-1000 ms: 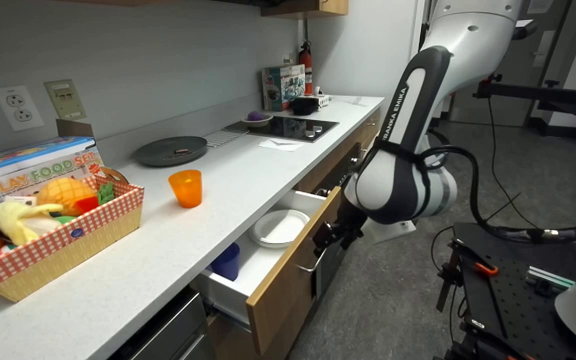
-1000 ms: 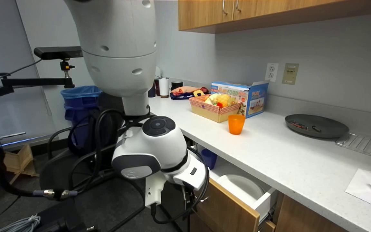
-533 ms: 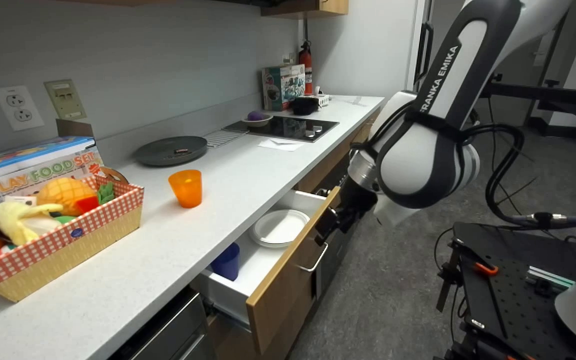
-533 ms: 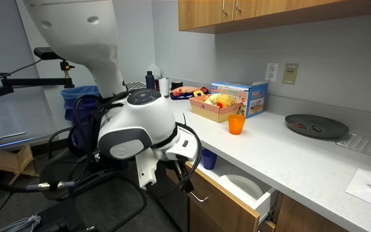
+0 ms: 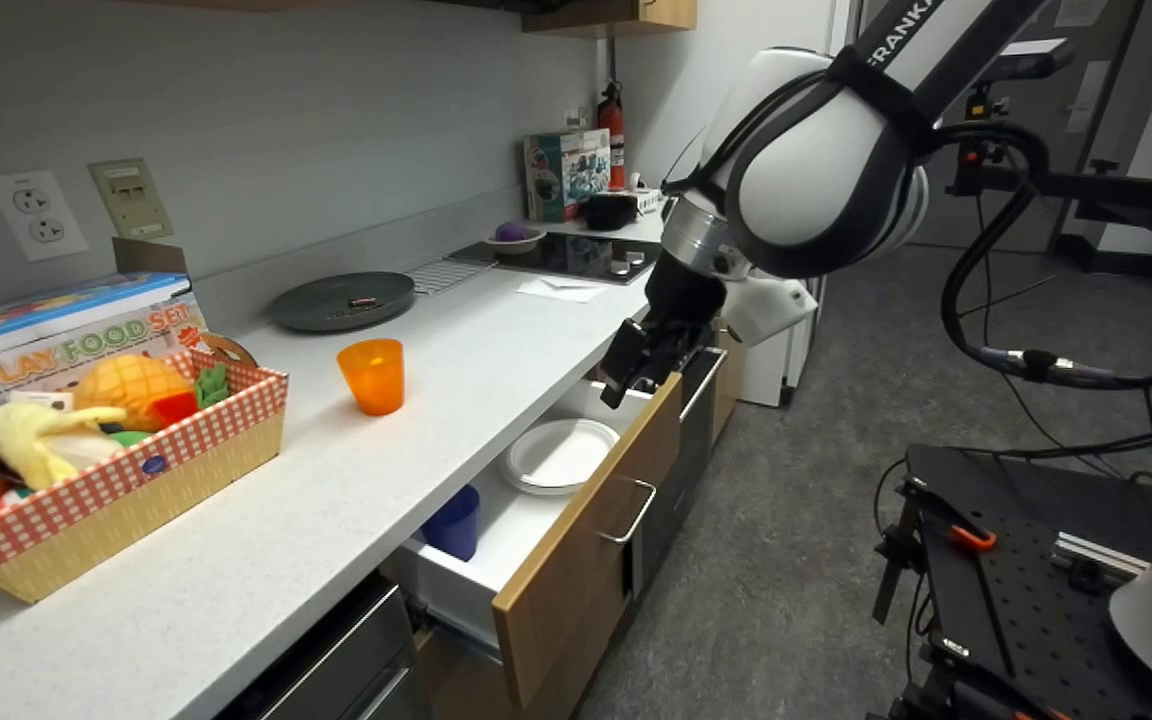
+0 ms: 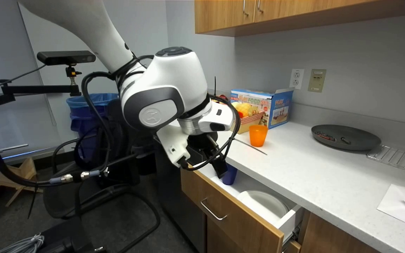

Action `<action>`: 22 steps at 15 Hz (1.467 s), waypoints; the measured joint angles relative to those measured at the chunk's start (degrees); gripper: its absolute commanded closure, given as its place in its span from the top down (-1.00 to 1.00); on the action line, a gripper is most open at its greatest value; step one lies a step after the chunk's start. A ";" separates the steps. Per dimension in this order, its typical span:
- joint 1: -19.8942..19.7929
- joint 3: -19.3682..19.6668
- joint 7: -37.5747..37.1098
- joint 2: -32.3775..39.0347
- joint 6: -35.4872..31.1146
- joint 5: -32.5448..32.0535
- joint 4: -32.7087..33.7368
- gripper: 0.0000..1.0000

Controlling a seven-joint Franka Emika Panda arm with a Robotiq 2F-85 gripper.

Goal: Open the top drawer

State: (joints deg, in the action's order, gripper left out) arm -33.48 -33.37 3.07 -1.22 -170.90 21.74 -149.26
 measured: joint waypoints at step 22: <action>20.39 24.91 -9.66 27.70 4.72 -15.02 21.43 1.00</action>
State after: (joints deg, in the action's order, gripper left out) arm -13.09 -8.47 -6.58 26.48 -166.19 6.72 -127.82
